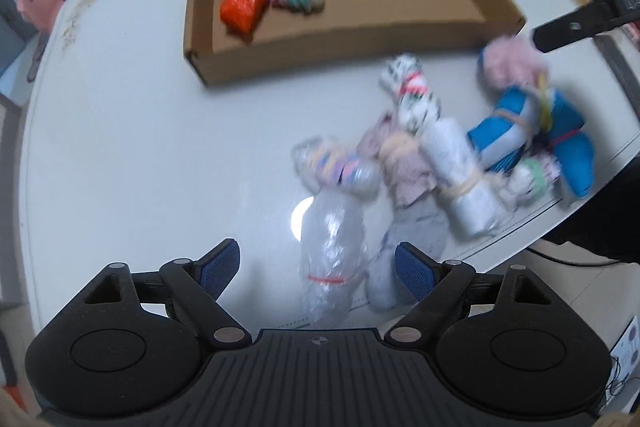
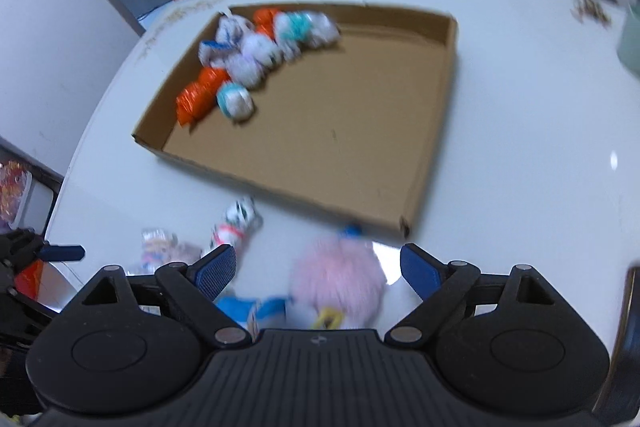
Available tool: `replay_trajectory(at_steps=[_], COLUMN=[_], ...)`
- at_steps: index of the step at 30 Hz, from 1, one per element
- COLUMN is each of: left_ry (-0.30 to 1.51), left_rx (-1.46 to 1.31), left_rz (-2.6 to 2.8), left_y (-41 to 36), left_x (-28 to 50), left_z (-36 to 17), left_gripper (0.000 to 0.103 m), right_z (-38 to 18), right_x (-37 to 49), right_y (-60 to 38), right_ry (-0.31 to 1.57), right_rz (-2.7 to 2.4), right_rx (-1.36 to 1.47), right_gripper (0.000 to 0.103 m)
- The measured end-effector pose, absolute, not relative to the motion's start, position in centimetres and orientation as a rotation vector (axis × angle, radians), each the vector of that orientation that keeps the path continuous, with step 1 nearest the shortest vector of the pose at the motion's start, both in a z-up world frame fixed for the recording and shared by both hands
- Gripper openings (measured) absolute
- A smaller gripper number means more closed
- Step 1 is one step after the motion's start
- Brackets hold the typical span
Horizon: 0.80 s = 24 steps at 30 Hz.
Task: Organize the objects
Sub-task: 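Grasp the clear bubble-wrap bottle with the left gripper while the right grasps the pink pompom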
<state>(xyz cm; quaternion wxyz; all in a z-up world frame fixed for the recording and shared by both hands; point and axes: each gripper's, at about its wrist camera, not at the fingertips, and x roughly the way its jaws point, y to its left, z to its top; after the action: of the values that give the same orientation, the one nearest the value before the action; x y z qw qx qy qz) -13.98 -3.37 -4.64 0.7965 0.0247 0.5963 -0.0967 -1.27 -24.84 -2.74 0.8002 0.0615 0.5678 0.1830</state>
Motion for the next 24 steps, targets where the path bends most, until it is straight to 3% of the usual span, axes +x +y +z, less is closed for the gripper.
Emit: replay_trajectory(at_steps=[15, 24], left_ry=[1.321, 1.268], left_rx=[-0.039, 0.011], left_rz=[-0.109, -0.083], left_y=[-1.3, -2.0], left_x=[-13.2, -13.3], left_z=[-7.8, -8.6], left_gripper=[0.089, 0.088], right_z=[-7.3, -8.4], right_x=[0.2, 0.2], right_y=[-22.6, -23.1], right_ry=[1.352, 1.377], right_rz=[0.307, 0.278], right_rx=[0.083, 0.109], right_gripper=[0.086, 0.064])
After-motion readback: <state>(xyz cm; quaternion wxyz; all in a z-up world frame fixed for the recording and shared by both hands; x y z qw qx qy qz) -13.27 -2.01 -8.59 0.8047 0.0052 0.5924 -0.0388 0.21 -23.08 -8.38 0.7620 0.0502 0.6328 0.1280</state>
